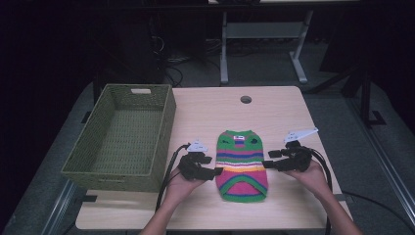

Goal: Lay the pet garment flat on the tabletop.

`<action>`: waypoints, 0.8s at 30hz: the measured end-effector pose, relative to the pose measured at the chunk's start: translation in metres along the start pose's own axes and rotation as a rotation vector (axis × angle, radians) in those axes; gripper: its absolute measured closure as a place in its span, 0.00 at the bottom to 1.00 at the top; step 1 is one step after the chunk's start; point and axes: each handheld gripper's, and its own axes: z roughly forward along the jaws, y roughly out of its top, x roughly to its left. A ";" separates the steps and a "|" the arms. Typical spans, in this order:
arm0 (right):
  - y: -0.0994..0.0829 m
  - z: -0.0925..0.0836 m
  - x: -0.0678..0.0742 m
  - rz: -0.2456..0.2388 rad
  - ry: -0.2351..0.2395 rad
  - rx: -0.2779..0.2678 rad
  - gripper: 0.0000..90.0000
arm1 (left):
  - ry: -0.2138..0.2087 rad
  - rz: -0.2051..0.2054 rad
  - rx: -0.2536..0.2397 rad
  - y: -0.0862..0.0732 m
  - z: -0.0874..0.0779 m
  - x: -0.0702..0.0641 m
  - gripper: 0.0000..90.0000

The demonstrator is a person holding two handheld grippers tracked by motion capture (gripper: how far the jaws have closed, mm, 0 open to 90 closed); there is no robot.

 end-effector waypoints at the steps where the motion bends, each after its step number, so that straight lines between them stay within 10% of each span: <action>1: -0.001 -0.001 0.001 0.001 0.000 0.000 0.43 | 0.000 0.002 -0.002 -0.001 -0.001 0.000 0.38; 24: -0.041 -0.025 0.012 0.020 -0.032 -0.019 0.40 | 0.022 0.028 0.001 -0.024 -0.021 -0.009 0.36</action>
